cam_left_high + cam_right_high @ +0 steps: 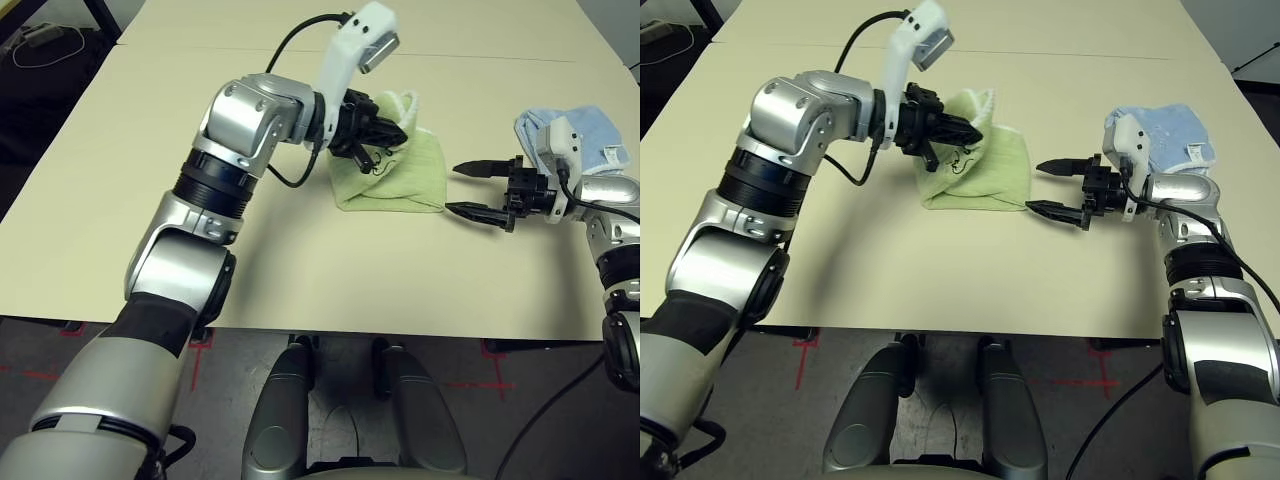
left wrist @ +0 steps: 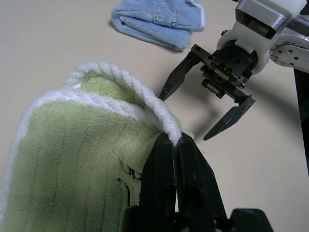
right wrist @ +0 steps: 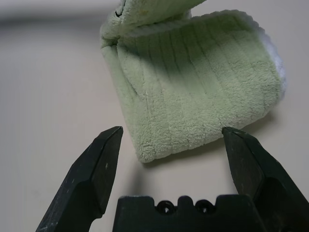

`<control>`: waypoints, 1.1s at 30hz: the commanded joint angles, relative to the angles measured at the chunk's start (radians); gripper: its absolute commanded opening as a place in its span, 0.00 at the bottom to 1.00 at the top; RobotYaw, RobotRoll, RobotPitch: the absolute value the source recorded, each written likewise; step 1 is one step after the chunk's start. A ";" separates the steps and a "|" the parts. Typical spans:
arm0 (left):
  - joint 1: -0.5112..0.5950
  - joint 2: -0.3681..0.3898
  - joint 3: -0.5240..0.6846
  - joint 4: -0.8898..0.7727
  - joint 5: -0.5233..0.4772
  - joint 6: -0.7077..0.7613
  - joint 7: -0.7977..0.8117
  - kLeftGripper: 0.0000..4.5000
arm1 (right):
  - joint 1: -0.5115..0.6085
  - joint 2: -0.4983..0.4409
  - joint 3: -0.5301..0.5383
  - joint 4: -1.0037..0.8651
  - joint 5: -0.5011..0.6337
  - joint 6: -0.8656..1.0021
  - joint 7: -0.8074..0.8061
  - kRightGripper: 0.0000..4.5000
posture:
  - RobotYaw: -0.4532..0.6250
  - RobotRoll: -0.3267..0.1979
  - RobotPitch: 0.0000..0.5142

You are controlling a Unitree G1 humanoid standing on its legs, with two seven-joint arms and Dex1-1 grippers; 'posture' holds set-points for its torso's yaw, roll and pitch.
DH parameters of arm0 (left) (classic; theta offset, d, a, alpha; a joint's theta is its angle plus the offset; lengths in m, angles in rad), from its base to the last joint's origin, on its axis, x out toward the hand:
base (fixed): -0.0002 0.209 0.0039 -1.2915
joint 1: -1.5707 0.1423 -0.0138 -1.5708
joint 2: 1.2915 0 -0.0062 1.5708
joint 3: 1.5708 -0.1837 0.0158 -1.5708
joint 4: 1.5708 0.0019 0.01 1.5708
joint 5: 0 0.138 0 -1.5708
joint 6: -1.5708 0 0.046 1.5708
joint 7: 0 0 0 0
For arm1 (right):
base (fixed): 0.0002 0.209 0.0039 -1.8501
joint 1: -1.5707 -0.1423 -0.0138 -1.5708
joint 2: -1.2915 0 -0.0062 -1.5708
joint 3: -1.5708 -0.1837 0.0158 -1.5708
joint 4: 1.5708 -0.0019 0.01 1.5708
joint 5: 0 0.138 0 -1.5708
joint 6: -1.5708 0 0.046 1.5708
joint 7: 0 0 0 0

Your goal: Fold the towel and set it aside.

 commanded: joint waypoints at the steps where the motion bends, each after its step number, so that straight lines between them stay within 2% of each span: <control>1: 0.004 -0.025 -0.027 0.024 0.033 -0.059 -0.018 0.01 | 0.022 -0.011 -0.010 -0.018 0.005 0.002 0.001 1.00 | 0.52 0.62 0.42; 6: 0.020 -0.029 -0.080 0.049 0.108 -0.184 -0.043 0.01 | 0.031 -0.015 -0.010 -0.026 0.003 0.000 0.000 1.00 | 0.51 0.62 0.41; 15: 0.021 -0.068 -0.120 0.130 0.191 -0.257 -0.077 0.01 | 0.035 -0.015 -0.007 -0.029 -0.001 -0.006 -0.003 1.00 | 0.51 0.62 0.40; 27: -0.026 -0.184 -0.101 0.213 0.220 -0.295 -0.085 0.01 | 0.045 -0.019 -0.007 -0.041 -0.002 -0.005 -0.004 1.00 | 0.50 0.62 0.40; 33: -0.021 -0.211 -0.132 0.268 0.265 -0.330 -0.094 0.01 | 0.043 -0.017 -0.006 -0.043 -0.002 -0.005 -0.006 1.00 | 0.50 0.62 0.40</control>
